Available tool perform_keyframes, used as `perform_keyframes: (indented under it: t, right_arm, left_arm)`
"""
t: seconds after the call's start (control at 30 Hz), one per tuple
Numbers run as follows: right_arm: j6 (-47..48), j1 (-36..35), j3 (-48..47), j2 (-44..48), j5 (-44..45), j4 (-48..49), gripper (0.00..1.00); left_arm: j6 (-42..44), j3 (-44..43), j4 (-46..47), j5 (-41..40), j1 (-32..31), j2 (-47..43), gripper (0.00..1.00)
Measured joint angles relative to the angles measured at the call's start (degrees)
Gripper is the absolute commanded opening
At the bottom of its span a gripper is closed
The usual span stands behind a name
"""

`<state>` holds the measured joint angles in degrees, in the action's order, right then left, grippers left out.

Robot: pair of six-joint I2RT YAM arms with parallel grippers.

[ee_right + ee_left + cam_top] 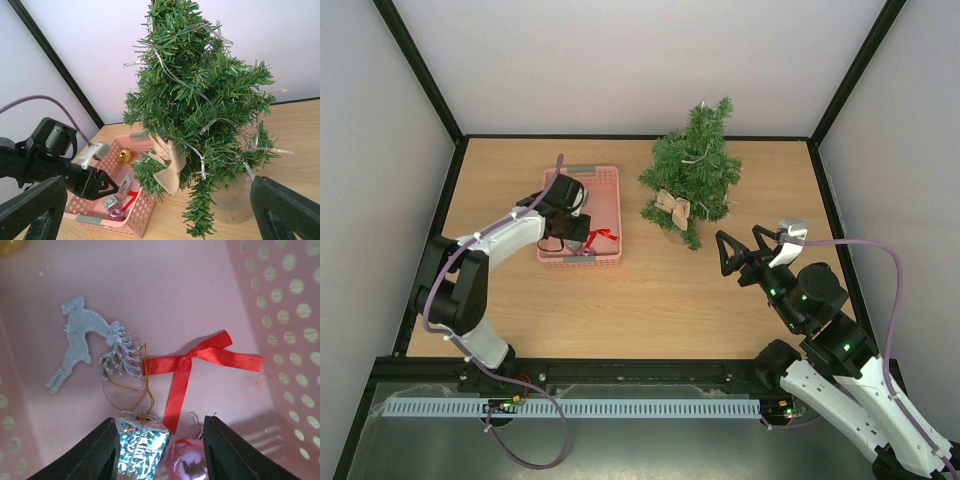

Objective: Decorate the small christmas tree
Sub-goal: Pick up the decoration item from the storage box.

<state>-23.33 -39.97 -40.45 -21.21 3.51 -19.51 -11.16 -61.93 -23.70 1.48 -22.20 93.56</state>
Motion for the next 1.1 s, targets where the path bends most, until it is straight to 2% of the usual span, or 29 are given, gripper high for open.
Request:
perform_keyframes:
  t: [0.2,0.37,0.63,1.1]
  right_arm:
    - [0.57,0.0,0.0,0.02,0.04,-0.7,0.98]
    - [0.83,0.0,0.0,0.02,0.04,-0.83,0.98]
    - [0.85,0.0,0.0,0.0,0.02,-0.83,0.98]
    - [0.83,0.0,0.0,0.0,-0.17,-0.83,0.98]
  left_arm:
    - [-0.11,0.13,0.13,0.24,0.0,4.57,0.49]
    - [-0.09,0.09,-0.15,-0.59,0.0,5.25,0.57]
    - [0.9,0.09,-2.03,-1.16,0.0,5.03,0.48]
    - [3.13,0.02,-4.55,-1.97,0.04,2.23,0.51]
